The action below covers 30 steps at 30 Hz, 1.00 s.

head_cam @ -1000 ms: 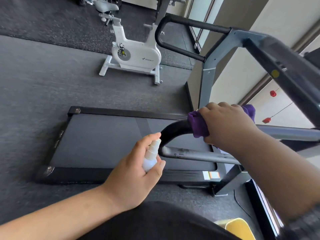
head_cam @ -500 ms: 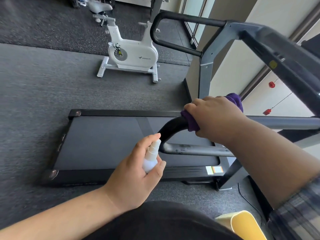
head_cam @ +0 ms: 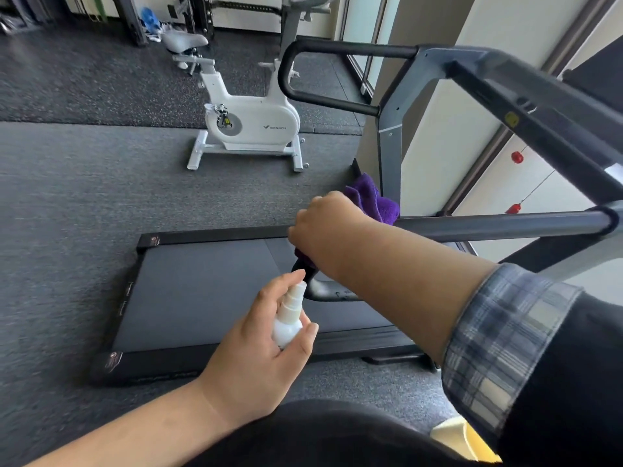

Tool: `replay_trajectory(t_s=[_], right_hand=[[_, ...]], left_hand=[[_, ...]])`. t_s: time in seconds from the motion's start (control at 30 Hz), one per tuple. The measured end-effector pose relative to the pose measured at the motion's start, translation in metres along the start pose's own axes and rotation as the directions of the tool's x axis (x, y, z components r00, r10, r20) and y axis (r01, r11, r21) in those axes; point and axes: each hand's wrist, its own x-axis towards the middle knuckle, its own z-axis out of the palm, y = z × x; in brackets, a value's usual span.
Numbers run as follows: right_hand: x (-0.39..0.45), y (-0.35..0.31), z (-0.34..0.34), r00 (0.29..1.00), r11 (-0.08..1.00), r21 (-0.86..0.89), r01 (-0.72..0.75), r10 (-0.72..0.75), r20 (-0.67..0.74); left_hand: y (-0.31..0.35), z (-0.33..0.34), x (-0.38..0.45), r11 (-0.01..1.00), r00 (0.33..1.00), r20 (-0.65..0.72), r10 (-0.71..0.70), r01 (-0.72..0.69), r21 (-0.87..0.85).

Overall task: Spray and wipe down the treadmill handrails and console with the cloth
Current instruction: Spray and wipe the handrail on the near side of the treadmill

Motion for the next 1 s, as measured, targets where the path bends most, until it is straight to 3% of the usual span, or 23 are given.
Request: replay_trajectory(t_s=[0.1,0.43,0.77,1.0], right_hand=[[-0.009,0.006,0.002,0.996,0.987,0.14,-0.084,0.083,0.013],[-0.046,0.026,0.044,0.929,0.914,0.303,-0.27,0.33,-0.167],[-0.094,0.072,0.096,0.853,0.861,0.339,-0.379,0.468,-0.233],[-0.113,0.09,0.117,0.852,0.855,0.339,-0.392,0.477,-0.217]], left_hand=[[0.001,-0.001,-0.005,0.999,0.999,0.004,-0.032,0.032,0.009],[0.004,0.005,-0.008,0.995,0.996,0.019,-0.087,0.086,0.056],[0.022,0.035,0.015,0.994,0.996,0.017,-0.092,0.09,0.062],[0.032,0.073,0.024,0.991,0.99,0.082,-0.115,0.11,0.071]])
